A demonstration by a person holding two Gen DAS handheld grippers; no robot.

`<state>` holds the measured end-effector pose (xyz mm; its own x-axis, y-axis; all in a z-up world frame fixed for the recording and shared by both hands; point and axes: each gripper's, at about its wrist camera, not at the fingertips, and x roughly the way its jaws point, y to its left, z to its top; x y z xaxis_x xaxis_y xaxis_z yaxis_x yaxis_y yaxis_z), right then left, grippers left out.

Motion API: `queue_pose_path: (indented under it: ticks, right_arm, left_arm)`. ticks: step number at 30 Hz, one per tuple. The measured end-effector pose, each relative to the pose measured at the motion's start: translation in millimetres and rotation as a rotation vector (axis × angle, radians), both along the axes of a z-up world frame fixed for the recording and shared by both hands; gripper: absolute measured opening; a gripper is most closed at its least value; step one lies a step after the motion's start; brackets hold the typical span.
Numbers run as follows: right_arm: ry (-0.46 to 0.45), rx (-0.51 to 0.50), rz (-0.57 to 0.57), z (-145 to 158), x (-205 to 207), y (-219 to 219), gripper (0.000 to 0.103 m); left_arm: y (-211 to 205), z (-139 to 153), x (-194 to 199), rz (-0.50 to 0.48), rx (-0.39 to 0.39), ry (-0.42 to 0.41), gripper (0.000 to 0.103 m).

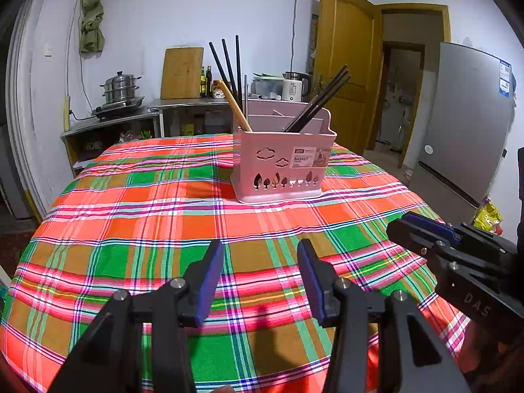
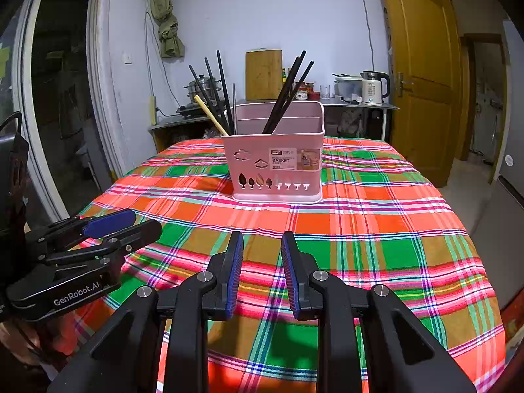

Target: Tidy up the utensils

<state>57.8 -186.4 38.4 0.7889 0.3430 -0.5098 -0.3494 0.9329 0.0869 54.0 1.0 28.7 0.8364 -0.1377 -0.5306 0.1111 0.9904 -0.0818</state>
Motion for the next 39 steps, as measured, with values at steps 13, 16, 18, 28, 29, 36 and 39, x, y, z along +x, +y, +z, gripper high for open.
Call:
queue_pose_path:
  ticks: [13,16,18,28,29,36,39]
  right_arm:
    - [0.0,0.0,0.0,0.0,-0.3,0.0,0.025]
    - [0.001,0.0,0.001,-0.1,-0.1,-0.1,0.025]
    - [0.001,0.0,0.001,0.0,-0.2,0.1,0.025]
    - [-0.001,-0.001,0.002,0.1,-0.4,-0.3,0.025]
    - [-0.001,-0.001,0.001,-0.1,-0.1,0.1,0.025]
    - [0.0,-0.001,0.001,-0.1,-0.6,0.1,0.025]
    - [0.0,-0.001,0.001,-0.2,-0.6,-0.2,0.025]
  left_arm:
    - [-0.4,0.7,-0.9,0.004,0.003,-0.001,0.05]
    - [-0.7,1.3,-1.3,0.005,0.004,-0.002,0.05]
    - [-0.8,1.4,-1.3,0.007,0.005,-0.002,0.05]
    - [-1.0,1.4,-1.4,0.008,0.006,-0.003,0.05]
    - [-0.9,1.4,-1.4,0.009,0.006,-0.003,0.05]
    - [-0.7,1.6,-1.8,0.009,0.008,-0.003,0.051]
    - [-0.6,1.6,-1.8,0.009,0.006,-0.003,0.052]
